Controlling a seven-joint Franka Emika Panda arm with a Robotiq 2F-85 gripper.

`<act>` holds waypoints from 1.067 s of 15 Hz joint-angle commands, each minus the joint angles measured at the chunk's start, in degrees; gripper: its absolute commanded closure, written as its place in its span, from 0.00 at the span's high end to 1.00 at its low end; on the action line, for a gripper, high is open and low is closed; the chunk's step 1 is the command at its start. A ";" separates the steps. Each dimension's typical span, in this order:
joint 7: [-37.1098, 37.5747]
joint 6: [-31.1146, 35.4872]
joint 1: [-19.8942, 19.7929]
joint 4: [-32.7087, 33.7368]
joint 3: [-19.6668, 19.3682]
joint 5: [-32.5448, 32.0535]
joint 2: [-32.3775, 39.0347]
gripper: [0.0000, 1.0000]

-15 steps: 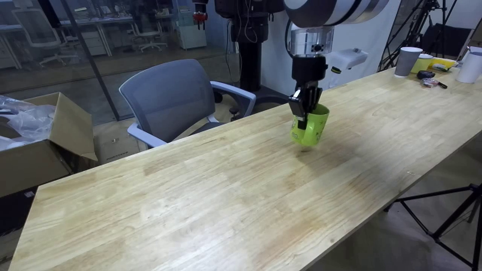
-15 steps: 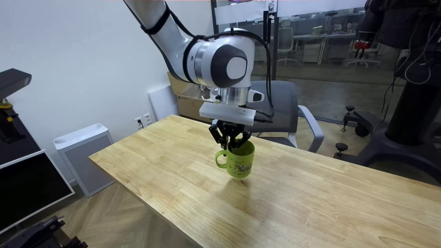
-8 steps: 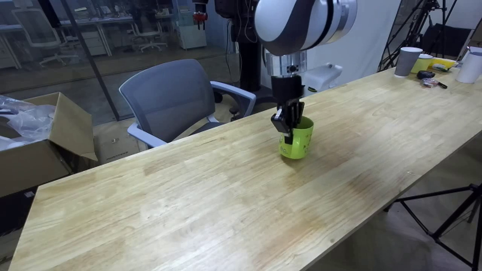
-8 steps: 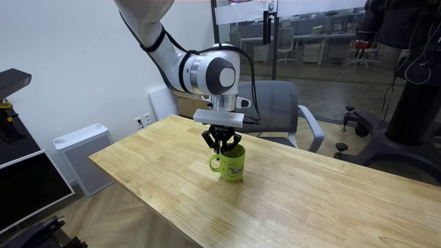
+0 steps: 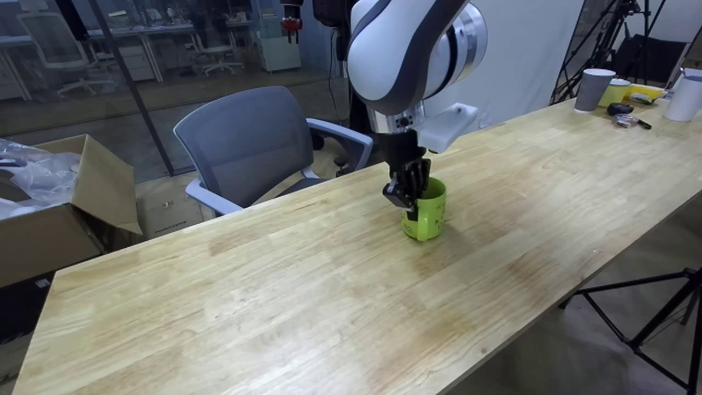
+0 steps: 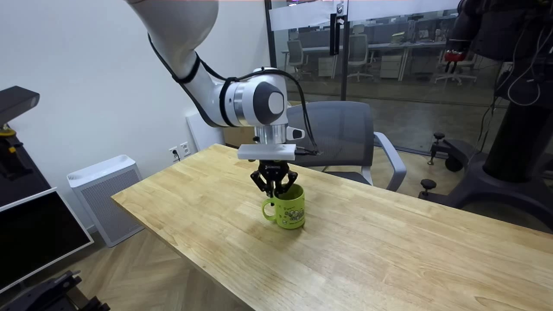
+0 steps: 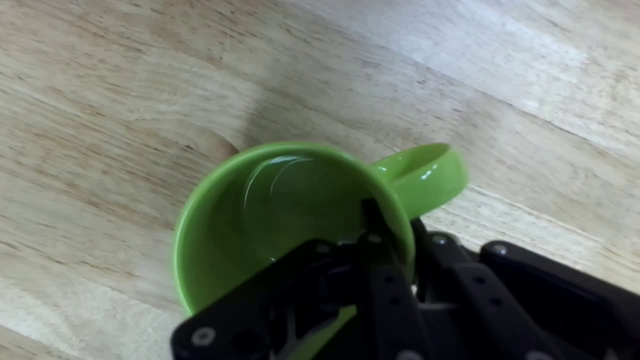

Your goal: Move the mug to the left

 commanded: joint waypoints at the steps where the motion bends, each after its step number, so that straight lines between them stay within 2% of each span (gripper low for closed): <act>1: 2.47 -2.00 0.47 2.92 -0.89 -1.11 0.92 0.03; 2: 3.00 -1.87 0.46 3.06 -1.11 -0.98 0.96 0.03; 3: 2.99 -2.03 0.39 3.23 -1.23 -1.02 1.00 0.36; 5: 3.39 -2.15 0.42 3.44 -1.69 -1.20 0.92 0.43; 13: 5.53 -4.96 0.53 6.21 -3.57 -1.63 1.70 0.97; 14: 7.41 -5.32 1.13 6.66 -4.50 -2.16 1.67 1.00; 15: 3.59 -3.31 -0.65 4.15 -2.36 -1.06 0.89 1.00; 16: 3.62 -3.40 -0.72 4.20 -2.37 -1.11 0.92 0.92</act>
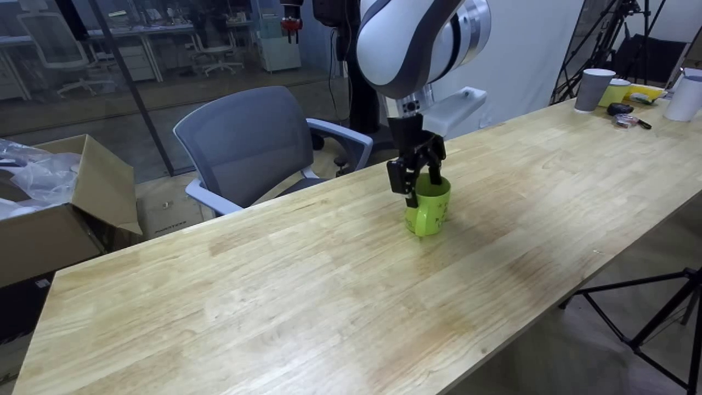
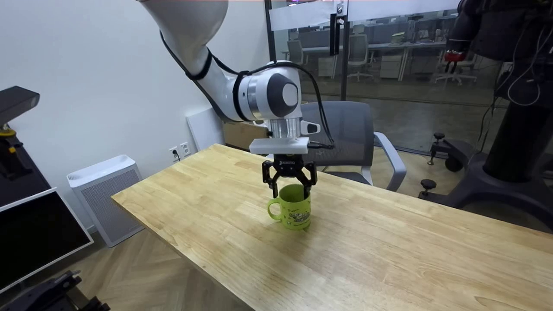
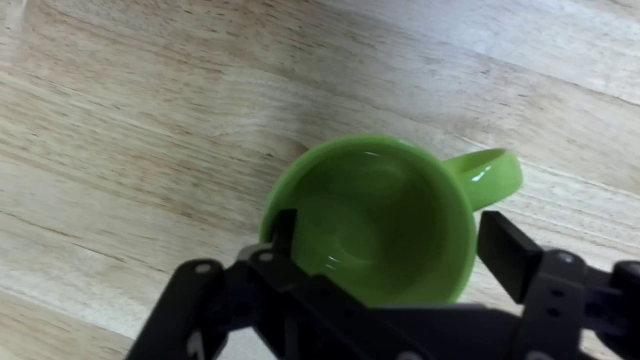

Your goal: Move the mug to the left

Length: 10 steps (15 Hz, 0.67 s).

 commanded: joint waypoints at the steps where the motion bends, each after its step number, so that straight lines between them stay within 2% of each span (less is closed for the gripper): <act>1: 0.25 -0.17 -0.66 0.13 0.86 -0.61 0.15 0.99; 10: 0.21 -0.15 -0.70 0.07 0.93 -0.59 0.21 1.00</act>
